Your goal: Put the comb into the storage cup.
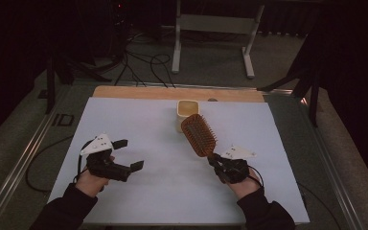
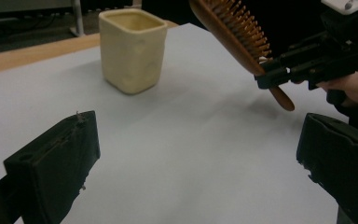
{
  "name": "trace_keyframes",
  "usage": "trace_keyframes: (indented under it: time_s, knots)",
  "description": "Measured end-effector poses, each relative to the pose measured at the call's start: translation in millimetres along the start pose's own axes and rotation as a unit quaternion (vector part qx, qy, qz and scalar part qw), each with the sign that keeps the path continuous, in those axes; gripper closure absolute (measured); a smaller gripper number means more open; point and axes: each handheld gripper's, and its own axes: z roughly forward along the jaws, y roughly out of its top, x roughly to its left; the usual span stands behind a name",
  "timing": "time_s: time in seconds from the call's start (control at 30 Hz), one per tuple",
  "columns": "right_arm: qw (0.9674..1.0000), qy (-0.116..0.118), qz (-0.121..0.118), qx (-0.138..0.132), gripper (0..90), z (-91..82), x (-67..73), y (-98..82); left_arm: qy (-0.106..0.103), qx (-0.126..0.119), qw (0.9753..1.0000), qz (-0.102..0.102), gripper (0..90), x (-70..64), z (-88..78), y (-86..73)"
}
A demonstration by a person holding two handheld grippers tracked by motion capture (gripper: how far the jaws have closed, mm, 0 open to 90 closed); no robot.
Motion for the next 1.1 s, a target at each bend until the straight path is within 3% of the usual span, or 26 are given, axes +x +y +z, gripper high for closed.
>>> trace_keyframes:
  time_s: [0.47, 0.67, 0.93, 0.97, 1.1]
  knots:
    - [0.9999, 0.002, 0.007, -0.008, 73.1, -4.7, -1.2, 2.4, -0.021, 0.007, 0.9997, 0.000, 0.0, -16.0, 24.6, 39.7]
    - [0.9999, 0.001, 0.008, -0.010, 73.1, -5.0, -0.1, 3.1, -0.032, 0.008, 0.9993, -0.015, 0.0, -21.2, 39.5, 54.3]
    - [0.9999, 0.006, 0.006, -0.011, 73.1, -6.2, -0.6, 4.0, -0.047, 0.011, 0.9975, -0.051, 0.1, -22.2, 61.8, 64.6]
    - [0.9999, 0.007, 0.006, -0.011, 73.1, -7.0, 0.1, 4.6, -0.055, 0.005, 0.9961, -0.069, 0.1, -20.7, 68.8, 67.6]
    - [0.9999, 0.006, 0.003, -0.014, 73.1, -8.3, 0.5, 5.3, -0.063, -0.004, 0.9938, -0.091, 0.1, -18.2, 78.8, 72.1]
